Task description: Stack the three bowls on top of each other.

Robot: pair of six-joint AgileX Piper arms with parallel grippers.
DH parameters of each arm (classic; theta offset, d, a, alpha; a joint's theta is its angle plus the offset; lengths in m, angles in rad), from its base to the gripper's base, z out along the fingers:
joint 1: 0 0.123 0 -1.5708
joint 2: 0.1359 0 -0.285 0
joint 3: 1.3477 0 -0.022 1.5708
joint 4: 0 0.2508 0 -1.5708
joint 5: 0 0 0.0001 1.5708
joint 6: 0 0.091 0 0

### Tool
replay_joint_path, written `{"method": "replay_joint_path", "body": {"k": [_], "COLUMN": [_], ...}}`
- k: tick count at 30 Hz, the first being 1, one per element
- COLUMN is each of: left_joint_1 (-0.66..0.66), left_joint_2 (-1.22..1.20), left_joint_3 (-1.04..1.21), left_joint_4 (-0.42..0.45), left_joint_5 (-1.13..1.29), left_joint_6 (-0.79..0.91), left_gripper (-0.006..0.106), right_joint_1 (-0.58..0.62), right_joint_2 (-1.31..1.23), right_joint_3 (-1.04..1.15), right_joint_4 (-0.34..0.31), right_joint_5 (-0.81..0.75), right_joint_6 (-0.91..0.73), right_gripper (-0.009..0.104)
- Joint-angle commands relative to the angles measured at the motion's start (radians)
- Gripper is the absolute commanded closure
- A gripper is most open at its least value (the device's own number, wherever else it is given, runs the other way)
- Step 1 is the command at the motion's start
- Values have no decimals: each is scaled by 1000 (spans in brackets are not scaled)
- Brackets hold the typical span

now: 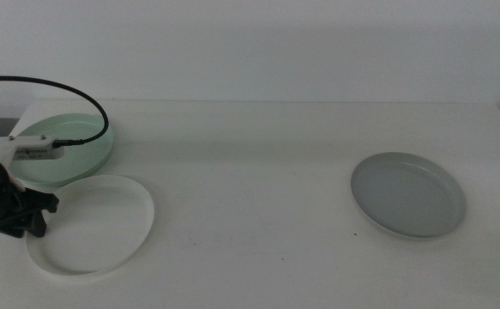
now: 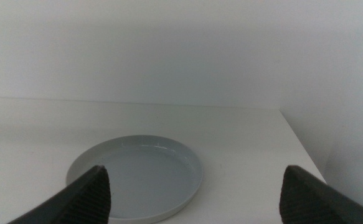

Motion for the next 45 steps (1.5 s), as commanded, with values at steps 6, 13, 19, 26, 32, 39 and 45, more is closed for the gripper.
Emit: {"method": "replay_joint_path", "body": {"k": [6, 13, 19, 26, 32, 39, 45], "left_joint_1": [1, -46, -207, -396, -514, -585, -611], "left_joint_2": [-5, -136, -205, -105, 12, 140, 188], "left_joint_3": [-3, -5, -73, -247, -391, -472, -474], "left_joint_4": [-61, -112, -114, -116, -127, -160, -168], "left_joint_5": [6, 32, 57, 84, 112, 114, 108], "left_joint_6": [-13, -34, -144, -255, -309, -319, -310], "left_gripper": [100, 102, 102, 102, 102, 102, 102], "right_joint_1": [-3, -3, -3, -3, -3, -3, -3], "right_joint_2": [-5, -5, -5, -5, -5, -5, -5], "right_joint_3": [3, 3, 3, 3, 3, 3, 3], "right_joint_4": [-11, -11, -11, -11, -11, -11, -11], "right_joint_5": [-10, -10, -10, -10, -10, -10, -10], "right_joint_6": [-3, -3, -3, -3, -3, -3, -3], "right_gripper": [7, 7, 7, 7, 7, 7, 7]}}
